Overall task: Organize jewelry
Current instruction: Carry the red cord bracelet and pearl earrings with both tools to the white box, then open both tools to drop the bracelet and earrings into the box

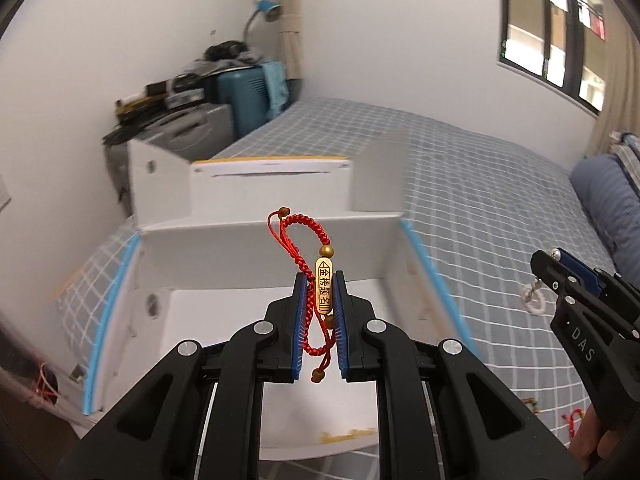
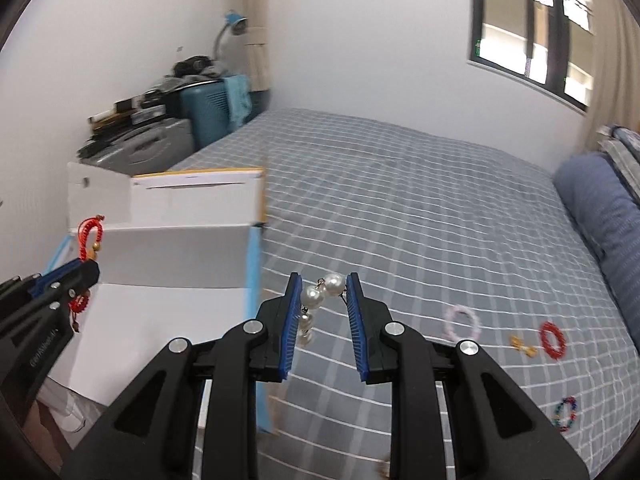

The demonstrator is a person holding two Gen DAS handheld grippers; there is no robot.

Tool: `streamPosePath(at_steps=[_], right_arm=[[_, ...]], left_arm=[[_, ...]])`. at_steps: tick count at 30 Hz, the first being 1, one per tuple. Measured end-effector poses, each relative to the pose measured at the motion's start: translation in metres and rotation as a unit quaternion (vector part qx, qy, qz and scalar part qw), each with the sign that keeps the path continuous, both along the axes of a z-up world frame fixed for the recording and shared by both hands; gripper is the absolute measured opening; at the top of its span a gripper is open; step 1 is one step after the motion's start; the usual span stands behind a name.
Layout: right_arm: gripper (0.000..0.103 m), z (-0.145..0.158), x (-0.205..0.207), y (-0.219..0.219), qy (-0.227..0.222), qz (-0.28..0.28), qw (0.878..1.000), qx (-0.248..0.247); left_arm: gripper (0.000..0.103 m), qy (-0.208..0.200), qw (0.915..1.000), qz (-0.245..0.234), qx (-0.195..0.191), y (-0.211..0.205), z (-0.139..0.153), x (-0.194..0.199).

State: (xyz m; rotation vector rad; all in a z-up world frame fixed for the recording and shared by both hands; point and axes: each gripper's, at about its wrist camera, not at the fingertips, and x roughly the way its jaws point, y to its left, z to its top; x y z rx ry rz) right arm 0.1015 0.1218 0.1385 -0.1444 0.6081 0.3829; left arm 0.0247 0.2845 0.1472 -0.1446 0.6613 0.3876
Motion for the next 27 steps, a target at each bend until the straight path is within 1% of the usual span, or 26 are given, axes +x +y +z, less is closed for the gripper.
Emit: streamPosePath(at_steps=[2,7,11,15,20,24,26,27], right_arm=[[0.022,-0.005,-0.001,0.023,0.006,0.017,1.0,0.0],[0.022,-0.026,-0.005,0.06,0.031,0.042,0.999,0.002],[0.022,-0.047,-0.007,0.081,0.047,0.051,0.997,-0.017],[0.022,-0.064,-0.005,0.089,0.068,0.051,0.996,-0.029],[0.022,-0.077,0.003,0.094,0.098,0.046,0.994,-0.03],[0.022,-0.081,0.002,0.094,0.105,0.045,0.993,-0.033],[0.023,-0.082,0.001,0.096,0.106,0.046,0.993,-0.035],[0.023,-0.081,0.001,0.096,0.106,0.046,0.993,-0.033]], left_arm=[[0.012,0.003,0.9999,0.015,-0.006,0.017,-0.006,-0.007],[0.012,0.024,0.9987,0.042,-0.016,0.05,-0.03,-0.02],[0.012,0.047,0.997,0.051,-0.034,0.072,-0.052,-0.022],[0.012,0.068,0.9946,0.061,-0.048,0.087,-0.069,-0.02],[0.012,0.091,0.9927,0.059,-0.054,0.091,-0.084,-0.015],[0.013,0.091,0.9923,0.06,-0.059,0.094,-0.087,-0.014],[0.013,0.093,0.9923,0.061,-0.055,0.093,-0.087,-0.014],[0.016,0.094,0.9924,0.06,-0.053,0.092,-0.087,-0.013]])
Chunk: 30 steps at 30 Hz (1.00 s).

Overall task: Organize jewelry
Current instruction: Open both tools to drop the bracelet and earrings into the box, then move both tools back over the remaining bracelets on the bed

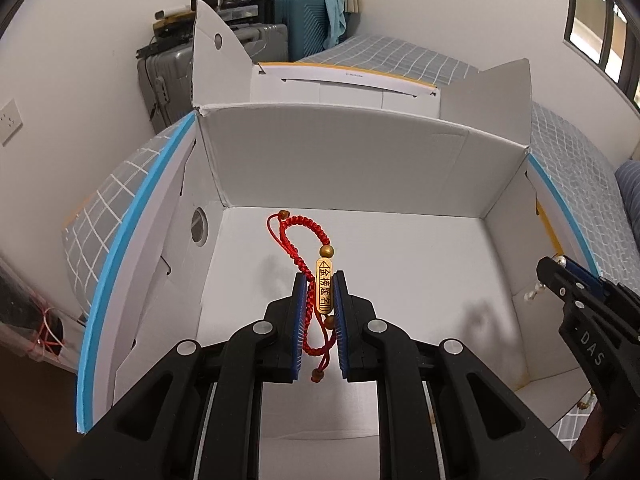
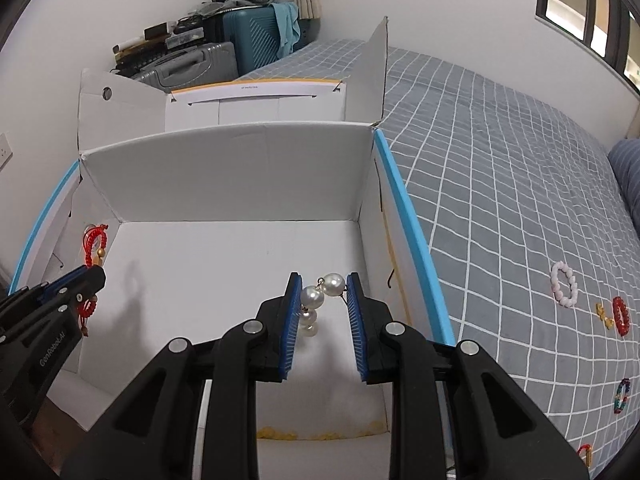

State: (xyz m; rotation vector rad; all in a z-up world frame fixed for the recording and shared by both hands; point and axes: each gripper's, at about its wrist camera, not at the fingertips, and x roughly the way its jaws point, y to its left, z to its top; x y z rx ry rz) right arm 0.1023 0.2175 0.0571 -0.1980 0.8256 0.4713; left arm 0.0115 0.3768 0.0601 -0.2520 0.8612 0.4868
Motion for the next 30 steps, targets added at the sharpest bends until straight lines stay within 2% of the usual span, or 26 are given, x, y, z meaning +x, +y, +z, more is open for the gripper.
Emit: streamPosePath(at_steps=[2,4,5,6,9,12,17,19,21,27,30], right_arm=[[0.036,0.002,0.0,0.0,-0.002,0.001,1.0,0.002],[0.044,0.005,-0.003,0.0,-0.008,0.002,1.0,0.004],[0.048,0.006,-0.004,0.0,-0.011,0.003,1.0,0.005],[0.049,0.008,-0.006,0.0,-0.015,0.002,1.0,0.006],[0.058,0.014,-0.01,-0.002,-0.028,0.003,1.0,0.005],[0.068,0.02,-0.013,-0.006,-0.035,0.002,0.999,0.01],[0.082,0.036,-0.015,-0.022,-0.052,-0.007,0.998,0.024],[0.085,0.041,-0.015,-0.032,-0.059,-0.012,0.998,0.028],[0.088,0.047,-0.016,-0.043,-0.065,-0.017,0.997,0.03],[0.092,0.059,-0.014,-0.081,-0.081,-0.038,0.995,0.032],[0.095,0.064,-0.012,-0.108,-0.089,-0.054,0.994,0.034]], left_arm=[[0.016,-0.002,1.0,-0.004,0.008,-0.002,0.002,-0.001],[0.023,-0.001,0.9999,-0.004,0.013,-0.004,0.003,0.0],[0.029,-0.002,0.9999,-0.001,0.014,-0.004,0.004,-0.001],[0.038,-0.005,0.9999,0.0,0.014,-0.004,0.005,-0.002],[0.054,-0.015,0.9997,0.005,0.019,-0.007,0.009,-0.007],[0.064,-0.025,0.9994,0.006,0.024,-0.01,0.016,-0.011],[0.074,-0.037,0.9987,0.004,0.034,-0.02,0.029,-0.015],[0.079,-0.04,0.9983,0.001,0.041,-0.026,0.033,-0.015],[0.089,-0.05,0.9977,-0.004,0.045,-0.035,0.04,-0.016],[0.097,-0.069,0.9963,-0.015,0.05,-0.064,0.055,-0.012],[0.097,-0.074,0.9956,-0.022,0.054,-0.084,0.061,-0.006]])
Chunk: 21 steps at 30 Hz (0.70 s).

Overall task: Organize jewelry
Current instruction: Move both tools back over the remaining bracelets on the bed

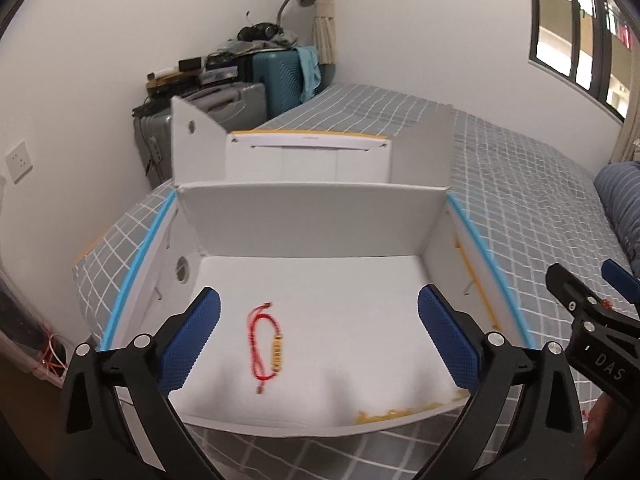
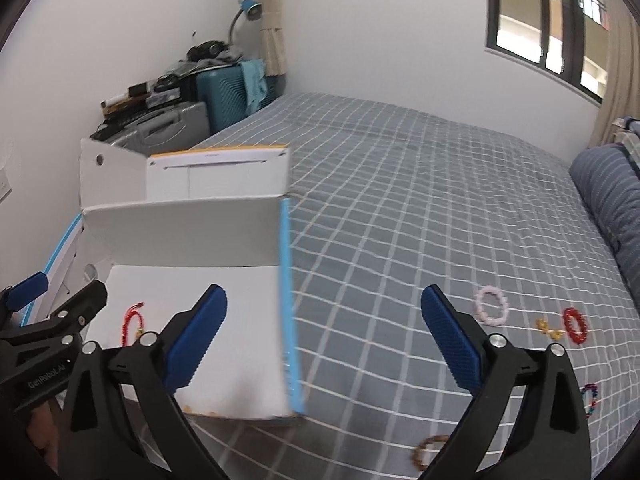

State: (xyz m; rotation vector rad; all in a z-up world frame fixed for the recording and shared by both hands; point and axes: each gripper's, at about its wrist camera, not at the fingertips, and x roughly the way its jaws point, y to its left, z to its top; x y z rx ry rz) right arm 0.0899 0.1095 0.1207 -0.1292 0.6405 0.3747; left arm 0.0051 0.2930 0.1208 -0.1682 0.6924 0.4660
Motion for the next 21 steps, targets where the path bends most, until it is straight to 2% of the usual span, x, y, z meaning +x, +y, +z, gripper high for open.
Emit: streamPosePath(at_steps=[7,13,21], right_arm=[[0.095,0.005,0.009,-0.08,-0.008,-0.051,0.999,-0.004],[0.095,-0.006,0.02,-0.168,0.0,-0.114,0.993,-0.004],[0.095,-0.043,0.035,-0.277,0.034,-0.197,0.979,-0.025]], left_arm=[[0.097,-0.001,0.9992,-0.039,-0.006,-0.063,0.003,0.02],[0.097,0.002,0.9949,-0.101,-0.009,-0.142,-0.002,0.043],[0.097,0.028,0.9856,-0.16,-0.045,-0.227,-0.039,0.072]])
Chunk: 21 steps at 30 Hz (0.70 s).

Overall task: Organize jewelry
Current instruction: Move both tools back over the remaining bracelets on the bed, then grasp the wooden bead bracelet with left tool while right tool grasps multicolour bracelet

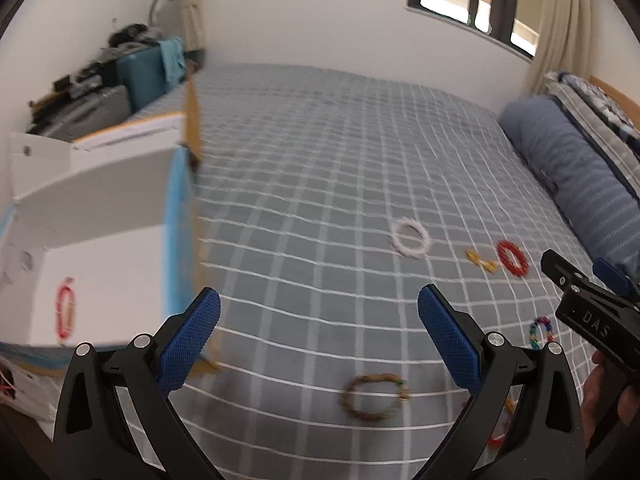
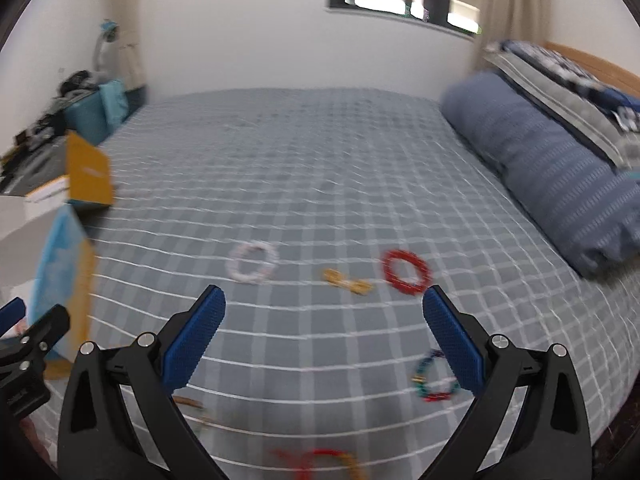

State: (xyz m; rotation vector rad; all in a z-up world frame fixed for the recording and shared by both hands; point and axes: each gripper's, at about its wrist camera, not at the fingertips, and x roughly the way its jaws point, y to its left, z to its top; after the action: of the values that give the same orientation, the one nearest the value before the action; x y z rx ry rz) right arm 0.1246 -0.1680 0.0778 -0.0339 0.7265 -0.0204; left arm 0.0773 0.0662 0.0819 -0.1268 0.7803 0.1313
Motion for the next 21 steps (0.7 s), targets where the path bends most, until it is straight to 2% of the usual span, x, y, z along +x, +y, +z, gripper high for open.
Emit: streamPosePath(at_steps=[5,11,14,19,21], right_arm=[[0.095,-0.042,0.015,-0.049,0.045,-0.031,0.998,0.005],[0.095,-0.082,0.03,-0.079,0.096,-0.043,0.994,0.011],[0.095,-0.096,0.034,-0.087,0.112,-0.052,0.992,0.007],[0.095,-0.109,0.038,-0.092,0.127,-0.058,0.99,0.017],[0.092,-0.113,0.041,-0.092,0.133,-0.058,0.989,0.018]], left_arm=[[0.097,0.037,0.9986,-0.033,0.018,-0.035,-0.044,0.01],[0.097,0.073,0.9956,-0.054,0.022,-0.045,-0.093,0.014],[0.097,0.099,0.993,-0.065,0.011,-0.051,-0.109,0.021],[0.097,0.106,0.9907,-0.082,0.018,-0.063,-0.125,0.019],[0.097,0.11,0.9903,-0.084,0.014,-0.066,-0.129,0.02]])
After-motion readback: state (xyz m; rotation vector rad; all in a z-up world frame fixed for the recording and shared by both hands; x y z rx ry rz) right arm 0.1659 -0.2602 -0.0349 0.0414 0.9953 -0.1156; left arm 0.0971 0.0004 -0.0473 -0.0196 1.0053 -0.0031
